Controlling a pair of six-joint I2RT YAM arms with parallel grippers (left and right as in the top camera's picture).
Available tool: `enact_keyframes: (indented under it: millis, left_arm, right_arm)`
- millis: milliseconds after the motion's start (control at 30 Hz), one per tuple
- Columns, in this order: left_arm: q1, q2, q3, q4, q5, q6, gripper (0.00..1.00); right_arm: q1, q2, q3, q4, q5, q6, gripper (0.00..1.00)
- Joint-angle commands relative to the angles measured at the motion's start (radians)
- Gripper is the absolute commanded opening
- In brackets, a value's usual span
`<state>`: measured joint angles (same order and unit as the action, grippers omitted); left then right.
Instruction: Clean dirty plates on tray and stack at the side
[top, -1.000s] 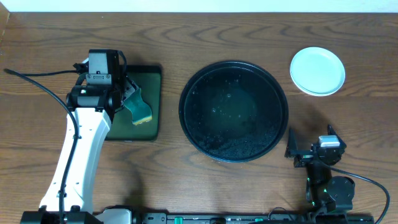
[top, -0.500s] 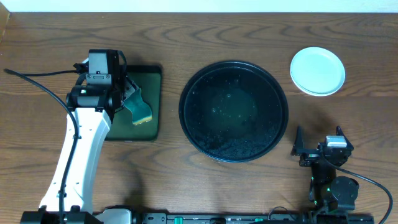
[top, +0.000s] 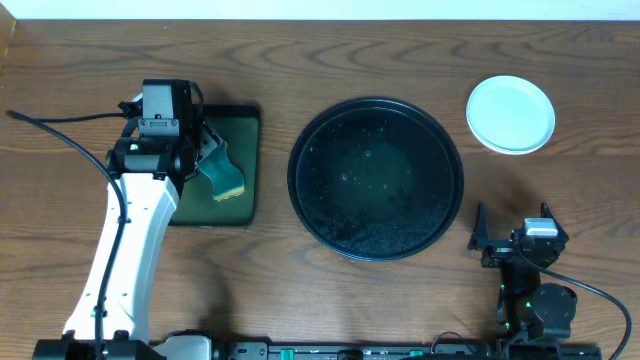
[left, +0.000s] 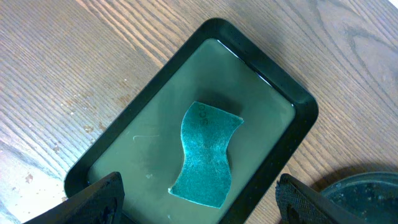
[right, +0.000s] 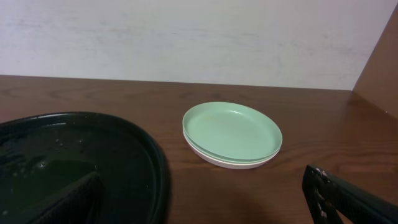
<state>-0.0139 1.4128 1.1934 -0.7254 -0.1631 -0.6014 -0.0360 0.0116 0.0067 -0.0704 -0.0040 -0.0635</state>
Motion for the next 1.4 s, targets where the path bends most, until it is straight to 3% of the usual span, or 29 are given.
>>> enact_keyframes:
  millis: [0, 467, 500, 667, 900, 1133, 1267, 1367]
  left_arm:
    - [0.004, 0.008, 0.021, 0.0, -0.009, 0.006, 0.79]
    - [0.004, 0.002, 0.021, -0.02, -0.009, 0.006, 0.79]
    - [0.004, 0.0, 0.021, -0.031, -0.009, 0.006, 0.94]
    - [0.004, -0.046, 0.021, -0.143, -0.011, 0.008, 0.97]
    - [0.005, -0.285, -0.064, -0.216, -0.05, 0.277, 0.98]
    - [0.004, -0.57, -0.232, -0.222, -0.082, 0.339, 0.98]
    - [0.004, -0.764, -0.397, -0.105, -0.081, 0.348, 0.98]
    - [0.004, -0.901, -0.537, 0.041, -0.08, 0.455, 0.98]
  right_arm:
    - [-0.005, -0.007, -0.002, -0.005, -0.005, -0.016, 0.99]
    - [-0.005, -0.007, -0.002, -0.005, -0.005, -0.016, 0.99]
    - [-0.005, -0.007, -0.002, -0.005, -0.005, -0.016, 0.99]
    - [-0.005, -0.007, -0.002, -0.005, -0.005, -0.016, 0.99]
    - [-0.005, -0.007, -0.002, -0.005, -0.005, -0.016, 1.0]
    - [-0.005, -0.007, -0.002, -0.005, -0.005, -0.016, 0.99]
    - [-0.005, -0.007, -0.002, -0.005, -0.005, -0.016, 0.99]
    - [-0.005, -0.007, -0.002, -0.005, -0.005, -0.016, 0.99]
